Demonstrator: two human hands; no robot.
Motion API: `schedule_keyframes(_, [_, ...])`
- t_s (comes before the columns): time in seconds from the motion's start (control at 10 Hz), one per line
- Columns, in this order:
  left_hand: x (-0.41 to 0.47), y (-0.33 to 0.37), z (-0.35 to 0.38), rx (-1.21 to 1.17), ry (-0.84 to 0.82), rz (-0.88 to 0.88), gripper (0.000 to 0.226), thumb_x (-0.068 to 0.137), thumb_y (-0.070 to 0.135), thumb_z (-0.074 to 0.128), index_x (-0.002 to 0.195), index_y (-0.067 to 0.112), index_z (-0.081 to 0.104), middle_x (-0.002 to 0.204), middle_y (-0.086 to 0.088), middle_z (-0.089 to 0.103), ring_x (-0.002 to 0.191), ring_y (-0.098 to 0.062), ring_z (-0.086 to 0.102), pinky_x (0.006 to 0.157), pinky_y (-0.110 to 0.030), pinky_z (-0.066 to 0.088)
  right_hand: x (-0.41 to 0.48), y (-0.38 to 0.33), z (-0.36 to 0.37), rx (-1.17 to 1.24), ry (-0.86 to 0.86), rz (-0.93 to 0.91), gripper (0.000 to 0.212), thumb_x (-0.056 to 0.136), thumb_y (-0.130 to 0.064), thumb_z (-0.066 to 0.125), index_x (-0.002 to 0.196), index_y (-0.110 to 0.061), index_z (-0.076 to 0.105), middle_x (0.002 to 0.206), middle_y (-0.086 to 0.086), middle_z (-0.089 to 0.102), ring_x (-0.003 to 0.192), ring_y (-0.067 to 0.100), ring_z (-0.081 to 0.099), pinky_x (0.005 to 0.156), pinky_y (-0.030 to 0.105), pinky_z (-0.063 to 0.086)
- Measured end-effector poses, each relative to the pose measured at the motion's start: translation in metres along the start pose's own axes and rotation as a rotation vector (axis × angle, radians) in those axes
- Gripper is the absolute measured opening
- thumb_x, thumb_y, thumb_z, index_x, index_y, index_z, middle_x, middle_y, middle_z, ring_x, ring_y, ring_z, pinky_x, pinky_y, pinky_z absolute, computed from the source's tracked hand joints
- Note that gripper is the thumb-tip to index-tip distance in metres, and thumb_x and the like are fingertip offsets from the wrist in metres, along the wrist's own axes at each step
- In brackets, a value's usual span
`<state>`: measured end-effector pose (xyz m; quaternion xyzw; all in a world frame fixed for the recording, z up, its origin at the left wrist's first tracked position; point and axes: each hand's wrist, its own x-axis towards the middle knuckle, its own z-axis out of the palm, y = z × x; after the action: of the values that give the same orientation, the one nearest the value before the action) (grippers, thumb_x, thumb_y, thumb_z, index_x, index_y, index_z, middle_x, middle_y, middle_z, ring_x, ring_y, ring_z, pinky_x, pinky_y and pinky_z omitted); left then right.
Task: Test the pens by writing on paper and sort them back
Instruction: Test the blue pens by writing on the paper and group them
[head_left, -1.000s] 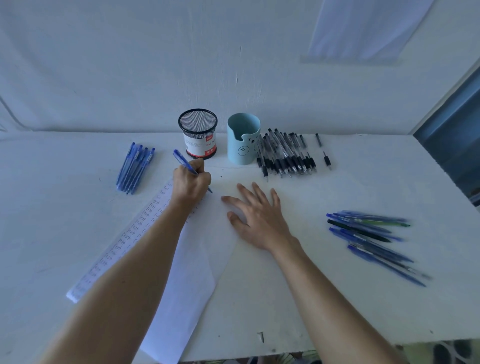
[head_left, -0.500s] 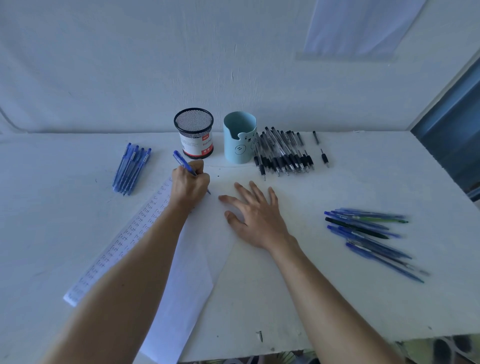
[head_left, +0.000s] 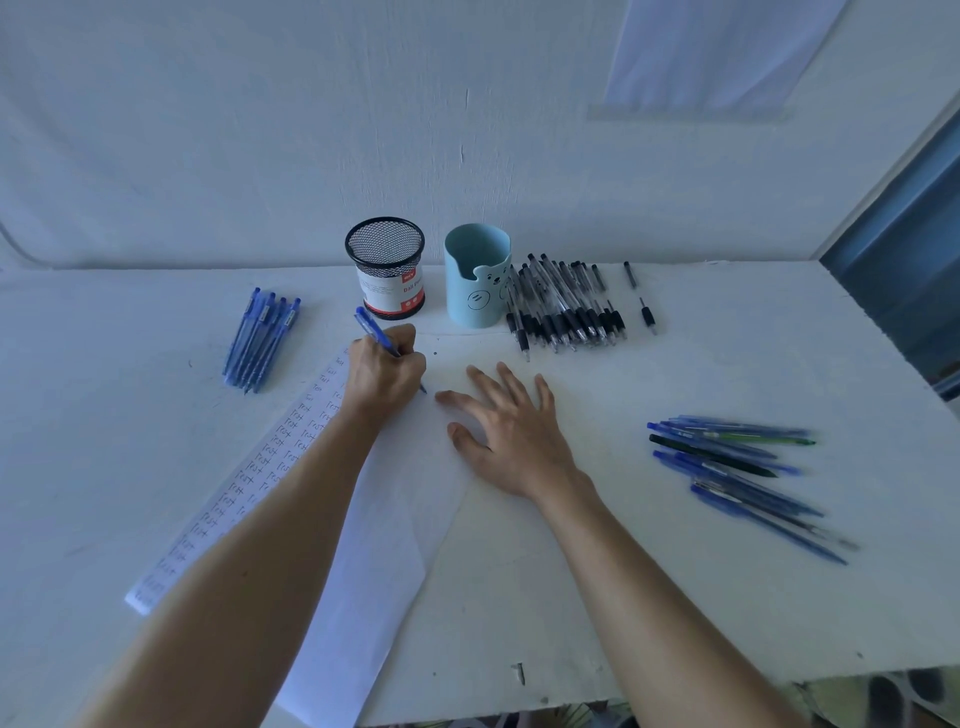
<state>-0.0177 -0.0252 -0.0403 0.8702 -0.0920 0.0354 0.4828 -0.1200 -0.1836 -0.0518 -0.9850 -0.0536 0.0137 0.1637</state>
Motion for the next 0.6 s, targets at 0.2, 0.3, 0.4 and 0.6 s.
schedule_keyframes(0.2, [0.0005, 0.0012, 0.0025, 0.008, 0.025, -0.016, 0.032, 0.064, -0.005, 0.046, 0.056, 0.016, 0.024, 0.055, -0.001, 0.024, 0.058, -0.018, 0.021, 0.052, -0.029, 0.019, -0.0010, -0.0002, -0.0011, 0.000, 0.000, -0.001, 0.044, 0.101, -0.052, 0.035, 0.145, -0.051, 0.034, 0.164, -0.007, 0.017, 0.153, 0.022, 0.004, 0.119, 0.057, -0.004])
schedule_keyframes(0.3, [0.0000, 0.0005, 0.0028, -0.014, 0.022, 0.000, 0.022, 0.058, 0.005, 0.042, 0.055, 0.018, 0.025, 0.054, 0.001, 0.025, 0.058, -0.019, 0.024, 0.052, -0.030, 0.021, -0.0007, -0.0003, -0.0008, 0.002, 0.007, 0.000, 0.044, 0.100, -0.052, 0.036, 0.145, -0.051, 0.035, 0.164, -0.007, 0.018, 0.153, 0.023, 0.006, 0.119, 0.057, -0.003])
schedule_keyframes(0.4, [0.0002, -0.0016, 0.0043, -0.011, 0.008, 0.029, 0.020, 0.057, 0.008, 0.042, 0.056, 0.017, 0.025, 0.055, 0.002, 0.025, 0.059, -0.020, 0.025, 0.053, -0.033, 0.023, -0.0005, -0.0001, -0.0008, 0.002, 0.009, -0.001, 0.044, 0.100, -0.052, 0.036, 0.144, -0.052, 0.035, 0.164, -0.007, 0.019, 0.153, 0.023, 0.006, 0.119, 0.057, -0.003])
schedule_keyframes(0.6, [-0.0005, 0.0006, 0.0035, -0.013, -0.001, 0.030, 0.020, 0.056, 0.008, 0.042, 0.056, 0.018, 0.024, 0.052, 0.003, 0.024, 0.056, -0.018, 0.023, 0.052, -0.030, 0.021, -0.0008, -0.0001, -0.0007, 0.002, 0.006, 0.002, 0.045, 0.100, -0.052, 0.035, 0.144, -0.051, 0.035, 0.164, -0.007, 0.019, 0.153, 0.022, 0.006, 0.119, 0.057, -0.003])
